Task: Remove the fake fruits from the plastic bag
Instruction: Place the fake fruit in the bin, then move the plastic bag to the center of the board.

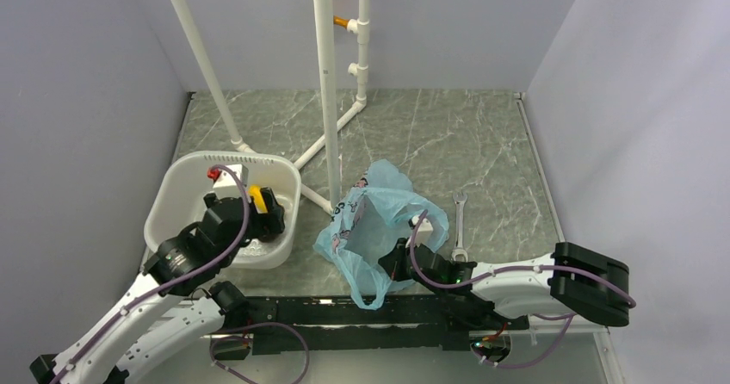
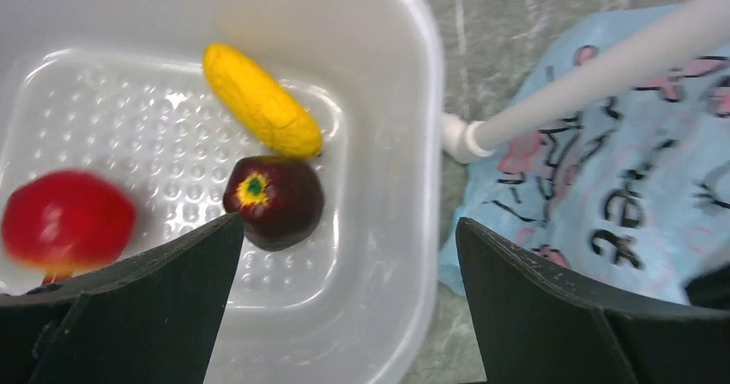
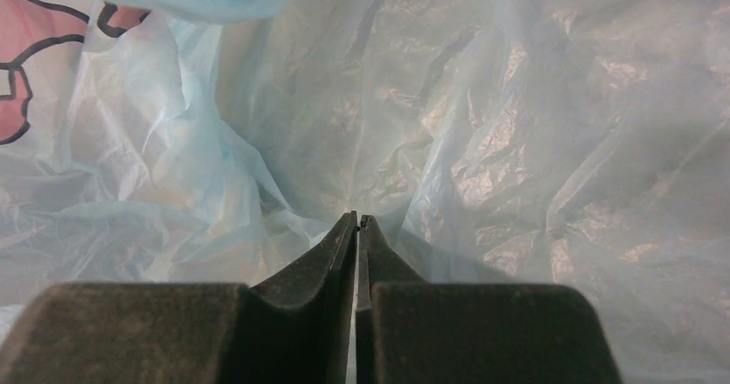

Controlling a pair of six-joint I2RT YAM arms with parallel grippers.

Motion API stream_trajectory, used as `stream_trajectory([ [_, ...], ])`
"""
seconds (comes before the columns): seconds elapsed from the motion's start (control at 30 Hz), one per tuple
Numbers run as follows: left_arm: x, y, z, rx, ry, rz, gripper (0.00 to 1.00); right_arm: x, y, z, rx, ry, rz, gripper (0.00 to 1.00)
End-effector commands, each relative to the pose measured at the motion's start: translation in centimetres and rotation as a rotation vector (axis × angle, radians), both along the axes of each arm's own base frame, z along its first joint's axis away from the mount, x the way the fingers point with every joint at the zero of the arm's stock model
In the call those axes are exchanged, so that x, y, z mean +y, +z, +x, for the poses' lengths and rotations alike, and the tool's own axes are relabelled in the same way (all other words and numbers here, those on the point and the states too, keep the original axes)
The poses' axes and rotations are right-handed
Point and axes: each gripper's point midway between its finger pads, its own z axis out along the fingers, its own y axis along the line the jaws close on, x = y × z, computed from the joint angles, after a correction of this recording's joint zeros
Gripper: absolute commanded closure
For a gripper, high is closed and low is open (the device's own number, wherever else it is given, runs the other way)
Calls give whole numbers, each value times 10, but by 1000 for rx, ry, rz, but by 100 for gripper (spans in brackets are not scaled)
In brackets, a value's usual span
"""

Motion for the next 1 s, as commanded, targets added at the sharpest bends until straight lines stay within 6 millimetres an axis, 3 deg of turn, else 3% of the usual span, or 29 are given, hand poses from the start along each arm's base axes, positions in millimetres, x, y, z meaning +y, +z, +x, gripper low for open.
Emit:
stream_trajectory([
  [0.0,-23,64,7,-155,-136,-89,1,12,22,6,-27,-1,45,91],
  [0.13,-28,102,18,-199,-192,8,1,12,34,13,-74,-6,11,82],
  [0.27,-26,122,32,-209,-207,149,1,5,60,28,-159,-55,-10,66],
  [0.33,-28,115,39,-201,-218,205,1,3,72,38,-195,-81,-2,58],
  [0.4,-32,100,44,-196,-239,238,0,3,81,50,-219,-102,6,42],
  [0.47,-38,86,46,-192,-276,259,1,5,88,64,-235,-110,6,35],
  [0.7,-23,67,46,-222,-239,318,1,19,112,132,-316,-129,-70,26],
  [0.8,-17,58,44,-259,-221,315,1,10,116,172,-344,-196,-136,23],
  [0.97,-7,65,38,-288,-180,286,1,-7,125,240,-356,-273,-197,21],
])
